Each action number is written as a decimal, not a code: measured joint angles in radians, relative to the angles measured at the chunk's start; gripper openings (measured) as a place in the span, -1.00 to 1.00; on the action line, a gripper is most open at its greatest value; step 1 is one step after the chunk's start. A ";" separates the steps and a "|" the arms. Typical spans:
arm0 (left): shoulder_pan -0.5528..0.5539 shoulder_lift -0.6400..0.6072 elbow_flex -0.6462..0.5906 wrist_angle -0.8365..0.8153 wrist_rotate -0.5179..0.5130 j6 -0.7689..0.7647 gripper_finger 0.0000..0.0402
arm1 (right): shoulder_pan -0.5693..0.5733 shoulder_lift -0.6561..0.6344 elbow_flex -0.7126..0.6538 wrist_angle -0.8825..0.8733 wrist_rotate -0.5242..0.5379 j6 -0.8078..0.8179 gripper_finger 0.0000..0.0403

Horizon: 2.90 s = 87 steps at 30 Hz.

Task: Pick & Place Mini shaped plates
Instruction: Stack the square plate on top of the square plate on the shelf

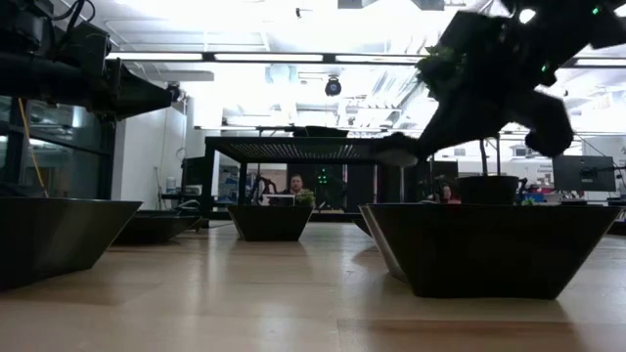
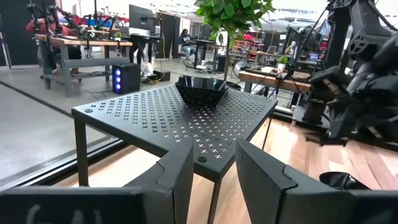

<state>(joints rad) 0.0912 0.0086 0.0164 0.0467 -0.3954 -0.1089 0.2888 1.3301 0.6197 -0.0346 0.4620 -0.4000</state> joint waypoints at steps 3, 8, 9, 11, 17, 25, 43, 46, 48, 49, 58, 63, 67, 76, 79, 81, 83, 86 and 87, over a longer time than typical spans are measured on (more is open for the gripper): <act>0.000 0.000 0.000 0.000 0.000 0.000 -0.42 | 0.019 -0.029 0.000 0.004 0.027 0.000 -1.00; 0.000 0.000 0.000 0.000 0.000 0.000 -0.42 | 0.025 -0.057 0.029 -0.006 0.084 0.000 -1.00; 0.000 0.000 0.000 0.000 0.000 0.000 -0.42 | 0.019 -0.058 0.048 -0.014 0.090 -0.002 -1.00; 0.000 0.000 0.000 0.000 0.000 0.000 -0.42 | 0.004 -0.058 0.098 -0.047 0.087 -0.018 -1.00; 0.000 0.000 0.000 0.000 0.000 0.000 -0.42 | -0.058 -0.058 0.274 -0.237 0.083 -0.060 -1.00; 0.000 0.000 0.000 0.000 0.001 0.000 -0.42 | -0.196 -0.058 0.453 -0.488 0.082 -0.115 -1.00; 0.000 0.000 0.000 0.000 0.001 0.000 -0.42 | -0.590 0.005 0.513 -0.511 -0.108 -0.323 -1.00; 0.000 0.000 0.000 0.000 0.001 0.000 -0.42 | -0.634 0.042 0.513 -0.486 -0.124 -0.335 -1.00; 0.000 0.000 0.000 0.000 0.001 0.000 -0.42 | -0.656 0.064 0.513 -0.461 -0.130 -0.336 -1.00; 0.000 0.000 0.000 0.000 0.001 0.000 -0.42 | -0.664 0.075 0.513 -0.448 -0.138 -0.341 -1.00; 0.000 0.000 0.000 0.000 0.001 0.000 -0.42 | -0.690 0.143 0.512 -0.406 -0.180 -0.344 -1.00; 0.000 0.000 0.000 0.000 0.001 0.000 -0.42 | -0.689 0.143 0.512 -0.410 -0.180 -0.333 -1.00; 0.000 0.000 0.000 0.000 0.001 0.000 -0.42 | -0.688 0.143 0.512 -0.417 -0.195 -0.301 -1.00; 0.000 0.000 0.000 0.000 0.001 0.000 -0.42 | -0.686 0.143 0.512 -0.417 -0.184 -0.262 -1.00; 0.000 0.000 0.000 0.000 0.001 0.000 -0.42 | -0.686 0.143 0.512 -0.422 -0.182 -0.254 -1.00; 0.000 0.000 0.000 0.000 0.001 0.000 -0.42 | -0.685 0.143 0.512 -0.434 -0.182 -0.254 -1.00; 0.000 0.000 0.000 0.000 0.001 0.000 -0.42 | -0.685 0.143 0.512 -0.443 -0.184 -0.243 -1.00; 0.000 0.000 0.000 0.000 0.001 0.000 -0.42 | -0.685 0.143 0.512 -0.455 -0.184 -0.229 -1.00; 0.000 0.000 0.000 0.000 0.001 0.000 -0.42 | -0.685 0.143 0.512 -0.458 -0.184 -0.229 -1.00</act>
<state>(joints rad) 0.0910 0.0086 0.0166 0.0467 -0.3944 -0.1091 -0.3965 1.4734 1.1320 -0.4923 0.2783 -0.6285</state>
